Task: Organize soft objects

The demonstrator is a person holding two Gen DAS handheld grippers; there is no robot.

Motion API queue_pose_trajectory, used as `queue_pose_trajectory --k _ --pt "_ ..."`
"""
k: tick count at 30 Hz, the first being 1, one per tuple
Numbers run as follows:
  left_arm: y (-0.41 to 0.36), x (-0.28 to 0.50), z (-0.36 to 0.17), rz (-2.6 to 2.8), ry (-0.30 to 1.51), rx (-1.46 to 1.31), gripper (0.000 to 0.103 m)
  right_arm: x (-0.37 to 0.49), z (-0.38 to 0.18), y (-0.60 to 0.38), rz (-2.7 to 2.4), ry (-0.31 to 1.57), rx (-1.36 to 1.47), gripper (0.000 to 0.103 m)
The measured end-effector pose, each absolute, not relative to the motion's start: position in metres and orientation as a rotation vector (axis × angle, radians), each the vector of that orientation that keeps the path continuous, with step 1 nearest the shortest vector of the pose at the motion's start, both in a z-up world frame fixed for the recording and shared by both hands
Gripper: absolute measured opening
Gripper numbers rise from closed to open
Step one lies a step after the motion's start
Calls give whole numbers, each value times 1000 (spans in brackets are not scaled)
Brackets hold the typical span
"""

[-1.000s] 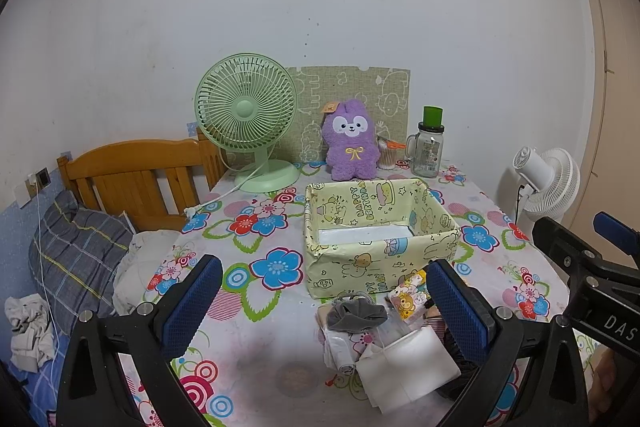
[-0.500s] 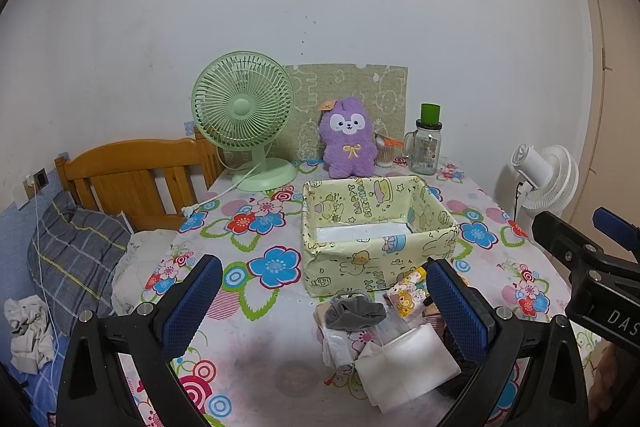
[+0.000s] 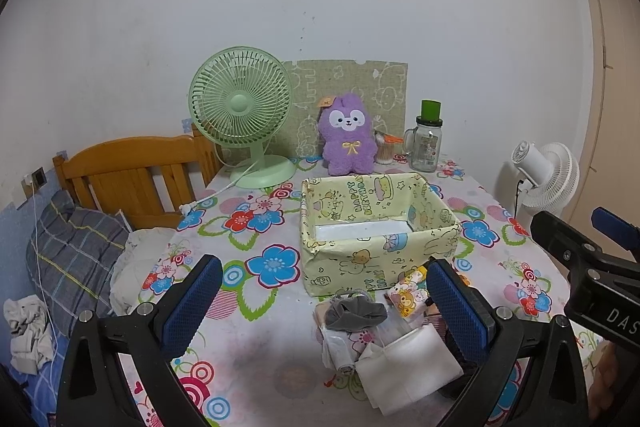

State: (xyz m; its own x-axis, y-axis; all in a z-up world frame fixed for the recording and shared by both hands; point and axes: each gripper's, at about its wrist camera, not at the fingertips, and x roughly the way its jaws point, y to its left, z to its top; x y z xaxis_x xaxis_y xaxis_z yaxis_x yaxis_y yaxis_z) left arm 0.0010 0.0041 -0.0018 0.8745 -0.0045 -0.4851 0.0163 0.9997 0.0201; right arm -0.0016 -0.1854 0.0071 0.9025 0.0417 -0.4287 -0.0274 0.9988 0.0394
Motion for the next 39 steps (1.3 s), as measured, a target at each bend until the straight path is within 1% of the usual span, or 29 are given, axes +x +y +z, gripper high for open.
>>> queue_pose_trajectory --k 16,35,39 --pt "4 23 -19 -19 573 21 103 18 -10 -189 26 491 45 103" --pt "6 63 -62 -20 719 22 103 62 -51 -194 6 622 34 103" --pt "5 72 -72 -23 752 27 103 70 -60 -196 -1 650 39 101"
